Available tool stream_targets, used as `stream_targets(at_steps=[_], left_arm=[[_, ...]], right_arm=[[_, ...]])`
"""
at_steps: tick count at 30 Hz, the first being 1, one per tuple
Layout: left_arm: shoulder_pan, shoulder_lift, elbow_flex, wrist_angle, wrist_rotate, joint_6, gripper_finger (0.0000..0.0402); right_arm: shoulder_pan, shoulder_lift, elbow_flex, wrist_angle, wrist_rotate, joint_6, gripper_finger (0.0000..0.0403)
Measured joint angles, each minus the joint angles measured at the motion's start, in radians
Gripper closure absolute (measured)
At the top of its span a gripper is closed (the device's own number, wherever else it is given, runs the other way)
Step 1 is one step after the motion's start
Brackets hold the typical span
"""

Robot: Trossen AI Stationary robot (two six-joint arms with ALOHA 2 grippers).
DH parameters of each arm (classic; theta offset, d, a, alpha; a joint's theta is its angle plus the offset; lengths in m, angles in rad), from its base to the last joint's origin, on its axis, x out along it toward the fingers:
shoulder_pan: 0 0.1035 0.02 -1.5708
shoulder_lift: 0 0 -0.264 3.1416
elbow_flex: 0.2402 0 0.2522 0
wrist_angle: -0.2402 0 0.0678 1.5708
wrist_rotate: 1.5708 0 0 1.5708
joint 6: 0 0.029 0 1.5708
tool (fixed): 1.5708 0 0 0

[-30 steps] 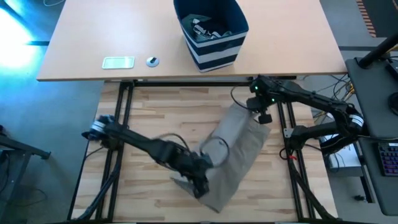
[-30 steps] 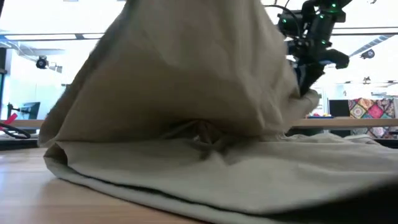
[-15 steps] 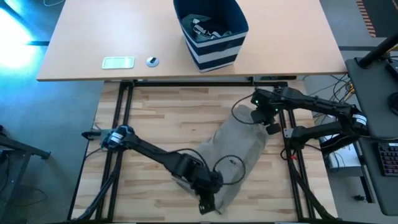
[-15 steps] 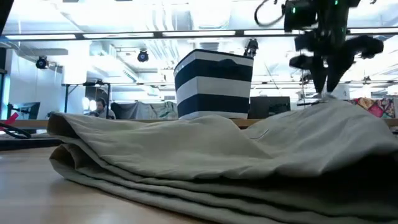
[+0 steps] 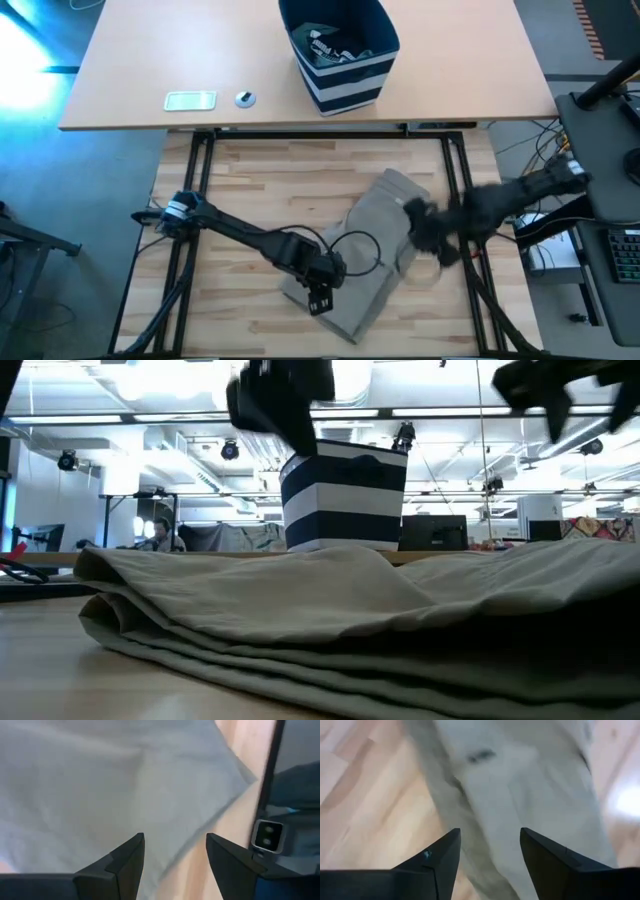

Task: Fold Laundry from Bin
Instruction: Fold the brown shorts

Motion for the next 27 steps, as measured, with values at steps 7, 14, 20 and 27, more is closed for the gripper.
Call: stream_targets(at_steps=[7,14,20,27], left_arm=[[-0.012,-0.205,-0.282,0.170,-0.123,-0.067,0.0206],[-0.080,-0.411,-0.537,0.348,-0.202,-0.168,0.0206],[-0.130,-0.503,-0.679,0.457,-0.250,-0.213,0.0206],[-0.160,-0.496,-0.713,0.530,-0.227,-0.200,0.0206]], right_arm=[[0.206,0.274,-0.008,0.096,0.248,0.163,0.0202],[0.206,0.472,-0.008,0.234,0.294,0.159,0.0203],[0.190,0.545,-0.002,0.266,0.326,0.184,0.0265],[0.171,0.561,0.039,0.203,0.270,0.257,0.0386]])
